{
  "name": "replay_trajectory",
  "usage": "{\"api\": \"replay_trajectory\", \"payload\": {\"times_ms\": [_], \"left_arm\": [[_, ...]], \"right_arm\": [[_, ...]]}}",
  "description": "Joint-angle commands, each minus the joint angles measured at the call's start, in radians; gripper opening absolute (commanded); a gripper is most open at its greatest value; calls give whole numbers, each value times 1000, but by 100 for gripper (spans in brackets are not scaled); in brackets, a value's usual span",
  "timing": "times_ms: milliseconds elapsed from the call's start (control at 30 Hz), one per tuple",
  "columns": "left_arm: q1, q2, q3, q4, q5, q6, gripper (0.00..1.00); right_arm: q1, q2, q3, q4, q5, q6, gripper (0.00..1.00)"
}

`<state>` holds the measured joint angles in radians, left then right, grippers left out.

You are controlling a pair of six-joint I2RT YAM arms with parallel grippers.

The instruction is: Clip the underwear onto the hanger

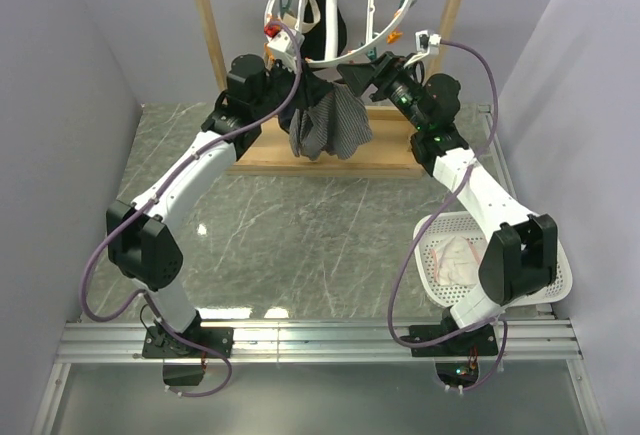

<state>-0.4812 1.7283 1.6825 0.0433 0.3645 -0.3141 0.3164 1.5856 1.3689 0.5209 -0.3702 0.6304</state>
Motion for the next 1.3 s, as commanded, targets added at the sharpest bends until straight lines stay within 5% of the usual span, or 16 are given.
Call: {"api": "replay_trajectory", "payload": {"times_ms": [0,567,767,1000,1267], "left_arm": [[-2,-81,-23,44,40,43,31],[29,-337,-259,-85,148,141,99],[127,-381,-293,-219,172,55,99],[213,-335,-189,-535,35,47,99],[245,-374,-294,-550,-171,147,99]], "right_arm": [[-8,-61,16,-36,-36,-34,98],[-14,-196,-65,-280,-121,-162,100],[-16,-292,-139,-383,-147,-239,100],[-26,-443,-217,-554,-55,-408,100],[-103,-538,-292,-740,-3,-535,100]]}}
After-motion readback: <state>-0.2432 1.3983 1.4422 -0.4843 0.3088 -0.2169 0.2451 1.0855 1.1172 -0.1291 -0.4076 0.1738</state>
